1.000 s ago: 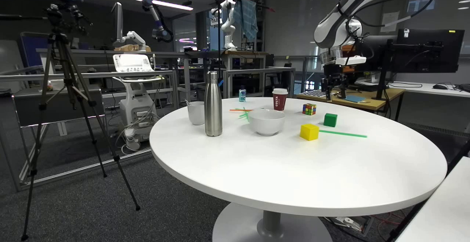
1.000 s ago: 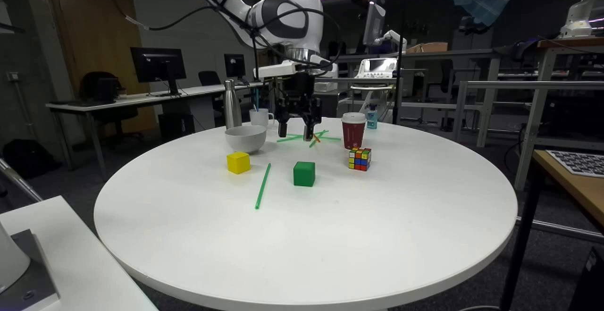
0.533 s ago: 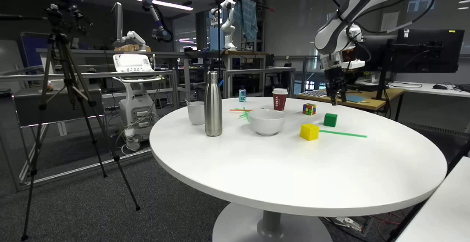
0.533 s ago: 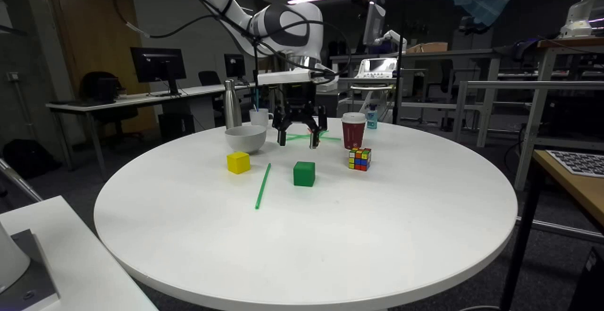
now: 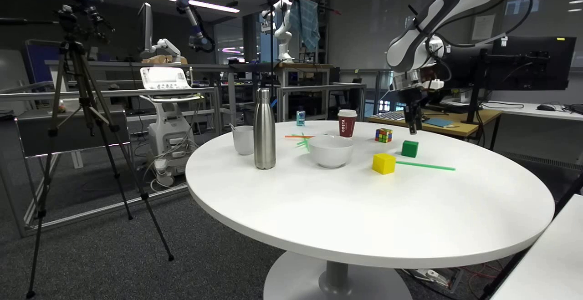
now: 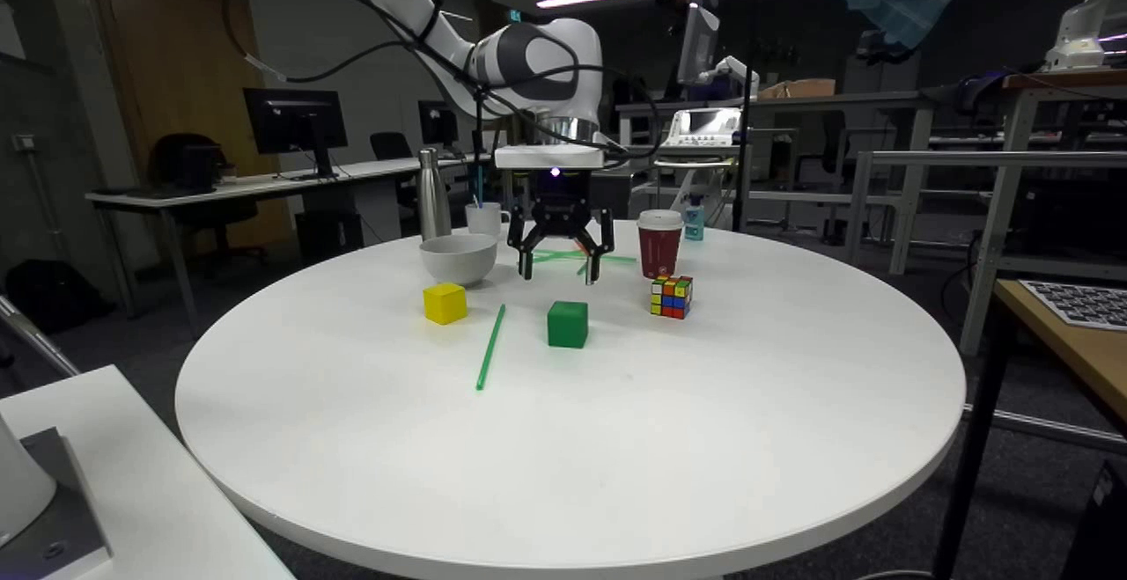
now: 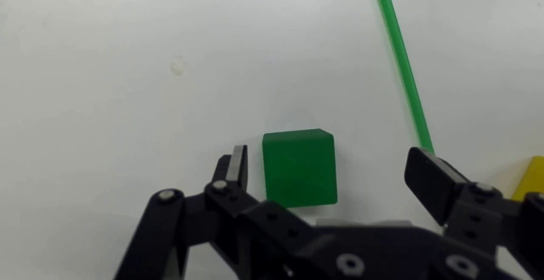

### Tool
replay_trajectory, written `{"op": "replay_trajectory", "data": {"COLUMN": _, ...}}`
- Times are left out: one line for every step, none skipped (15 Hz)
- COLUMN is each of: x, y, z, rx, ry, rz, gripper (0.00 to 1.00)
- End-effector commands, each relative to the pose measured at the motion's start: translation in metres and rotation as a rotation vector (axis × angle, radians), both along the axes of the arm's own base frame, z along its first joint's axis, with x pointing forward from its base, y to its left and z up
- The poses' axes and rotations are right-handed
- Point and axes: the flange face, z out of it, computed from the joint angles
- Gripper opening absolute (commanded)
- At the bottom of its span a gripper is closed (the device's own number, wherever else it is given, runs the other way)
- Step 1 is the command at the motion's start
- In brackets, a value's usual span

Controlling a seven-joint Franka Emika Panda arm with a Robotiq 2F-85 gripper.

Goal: Pick the green block and put it on the yellow block

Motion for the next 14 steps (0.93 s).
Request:
{"op": "replay_trajectory", "data": {"x": 0.011, "y": -0.013, "z": -0.010, "rx": 0.027, "ry": -0.014, "rz": 0.068, "gripper": 1.00}}
{"op": "replay_trajectory", "data": {"x": 0.012, "y": -0.016, "z": -0.013, "rx": 0.032, "ry": -0.010, "rz": 0.081, "gripper": 1.00}}
{"op": "replay_trajectory", "data": {"x": 0.013, "y": -0.018, "z": -0.017, "rx": 0.039, "ry": -0.006, "rz": 0.093, "gripper": 1.00}}
{"op": "replay_trajectory", "data": {"x": 0.014, "y": -0.021, "z": -0.020, "rx": 0.044, "ry": -0.001, "rz": 0.105, "gripper": 1.00}}
{"op": "replay_trajectory", "data": {"x": 0.015, "y": -0.022, "z": -0.023, "rx": 0.049, "ry": 0.004, "rz": 0.116, "gripper": 1.00}}
{"op": "replay_trajectory", "data": {"x": 0.016, "y": -0.024, "z": -0.026, "rx": 0.055, "ry": 0.009, "rz": 0.127, "gripper": 1.00}}
{"op": "replay_trajectory", "data": {"x": 0.017, "y": -0.024, "z": -0.029, "rx": 0.060, "ry": 0.015, "rz": 0.134, "gripper": 1.00}}
{"op": "replay_trajectory", "data": {"x": 0.018, "y": -0.023, "z": -0.032, "rx": 0.061, "ry": 0.019, "rz": 0.132, "gripper": 1.00}}
{"op": "replay_trajectory", "data": {"x": 0.019, "y": -0.021, "z": -0.033, "rx": 0.059, "ry": 0.023, "rz": 0.113, "gripper": 1.00}}
{"op": "replay_trajectory", "data": {"x": 0.021, "y": -0.019, "z": -0.035, "rx": 0.053, "ry": 0.025, "rz": 0.097, "gripper": 1.00}}
{"op": "replay_trajectory", "data": {"x": 0.022, "y": -0.018, "z": -0.036, "rx": 0.053, "ry": 0.026, "rz": 0.085, "gripper": 1.00}}
{"op": "replay_trajectory", "data": {"x": 0.023, "y": -0.017, "z": -0.037, "rx": 0.053, "ry": 0.024, "rz": 0.078, "gripper": 1.00}}
{"op": "replay_trajectory", "data": {"x": 0.024, "y": -0.017, "z": -0.037, "rx": 0.053, "ry": 0.023, "rz": 0.073, "gripper": 1.00}}
{"op": "replay_trajectory", "data": {"x": 0.025, "y": -0.016, "z": -0.038, "rx": 0.051, "ry": 0.024, "rz": 0.066, "gripper": 1.00}}
